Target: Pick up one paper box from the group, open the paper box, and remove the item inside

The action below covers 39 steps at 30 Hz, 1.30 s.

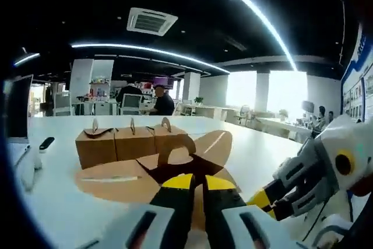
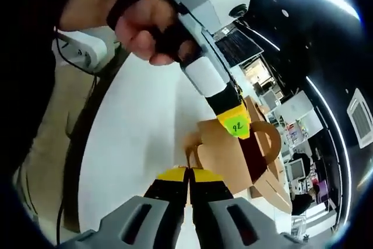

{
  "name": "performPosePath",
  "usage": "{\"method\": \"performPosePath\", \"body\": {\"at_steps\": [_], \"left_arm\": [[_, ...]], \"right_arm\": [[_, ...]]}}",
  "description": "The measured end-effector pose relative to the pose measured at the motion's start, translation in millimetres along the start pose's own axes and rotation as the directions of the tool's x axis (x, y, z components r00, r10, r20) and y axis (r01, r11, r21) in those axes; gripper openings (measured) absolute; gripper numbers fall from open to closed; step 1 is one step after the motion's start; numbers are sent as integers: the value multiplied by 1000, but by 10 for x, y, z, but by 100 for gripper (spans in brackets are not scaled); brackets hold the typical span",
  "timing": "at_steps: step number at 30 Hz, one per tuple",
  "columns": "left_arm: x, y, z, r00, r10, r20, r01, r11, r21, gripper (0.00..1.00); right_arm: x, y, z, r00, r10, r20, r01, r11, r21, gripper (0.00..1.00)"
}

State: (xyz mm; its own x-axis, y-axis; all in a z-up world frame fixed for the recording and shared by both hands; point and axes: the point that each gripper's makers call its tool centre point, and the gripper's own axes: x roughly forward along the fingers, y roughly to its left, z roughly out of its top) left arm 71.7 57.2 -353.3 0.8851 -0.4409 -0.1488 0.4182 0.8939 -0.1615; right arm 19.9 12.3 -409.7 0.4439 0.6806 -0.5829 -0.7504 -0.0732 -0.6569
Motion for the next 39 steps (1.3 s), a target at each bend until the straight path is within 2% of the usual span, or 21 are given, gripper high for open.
{"method": "performPosePath", "body": {"at_steps": [3,5,6,9,15,20,22,23,24,25,26,27,28,29,31,32,33,34,35,36,39], "left_arm": [[3,192,107,997,62,40,-61,998,-23,9],[27,320,44,996,93,2,-93,995,-44,9],[39,340,6,996,88,-18,-89,994,-62,9],[47,366,-31,997,79,-20,-80,995,-64,9],[52,369,-60,997,77,-26,-78,996,-51,9],[68,393,-52,996,81,-23,-81,996,-24,9],[72,401,-48,996,80,-26,-80,997,-9,9],[73,401,-48,997,77,-28,-77,997,-7,9],[75,401,-47,997,75,-30,-75,997,-3,9],[75,401,-46,997,72,-30,-72,997,0,9],[75,400,-46,997,69,-31,-69,998,1,9],[75,401,-46,997,68,-32,-68,998,2,9],[76,398,-46,997,65,-33,-65,998,3,9],[78,396,-46,997,63,-33,-63,998,4,9],[82,392,-45,998,62,-35,-61,998,6,9],[85,388,-45,998,60,-35,-60,998,6,9],[88,387,-45,998,59,-34,-59,998,5,9],[90,385,-45,998,59,-34,-58,998,3,9],[91,385,-45,998,57,-34,-57,998,4,9],[92,383,-45,998,56,-35,-56,998,4,9],[91,380,-46,998,55,-40,-55,998,11,9]], "right_arm": [[-12,-18,4,1000,-10,2,10,1000,6,4],[-48,-41,19,1000,-18,12,18,1000,20,5],[-59,-47,22,1000,-20,15,20,1000,24,6],[-119,-77,42,999,-31,38,30,999,34,9],[-266,-112,172,991,-13,134,0,995,97,13],[-440,-199,406,964,5,265,-47,987,154,17],[-616,-323,609,924,7,383,-87,977,192,17],[-712,-408,715,896,1,443,-115,966,230,17],[-827,-534,821,860,-22,510,-125,959,252,17],[-943,-695,909,824,-61,564,-115,955,272,17],[-1034,-864,950,796,-103,597,-93,953,288,16],[-1100,-1033,941,781,-142,608,-58,953,296,16],[-1118,-1199,898,780,-180,599,1,958,287,16],[-1057,-1402,747,810,-217,545,93,965,246,16],[-814,-1597,443,872,-216,440,139,970,200,18],[-661,-1635,302,898,-181,402,117,977,178,21],[-497,-1599,178,921,-108,375,41,982,182,29],[-401,-1572,98,934,-59,354,-7,983,182,46],[-271,-1519,23,942,13,336,-74,982,171,53],[-180,-1456,-3,941,73,330,-127,981,147,53],[32,-1429,29,932,147,331,-191,976,103,40]]}}
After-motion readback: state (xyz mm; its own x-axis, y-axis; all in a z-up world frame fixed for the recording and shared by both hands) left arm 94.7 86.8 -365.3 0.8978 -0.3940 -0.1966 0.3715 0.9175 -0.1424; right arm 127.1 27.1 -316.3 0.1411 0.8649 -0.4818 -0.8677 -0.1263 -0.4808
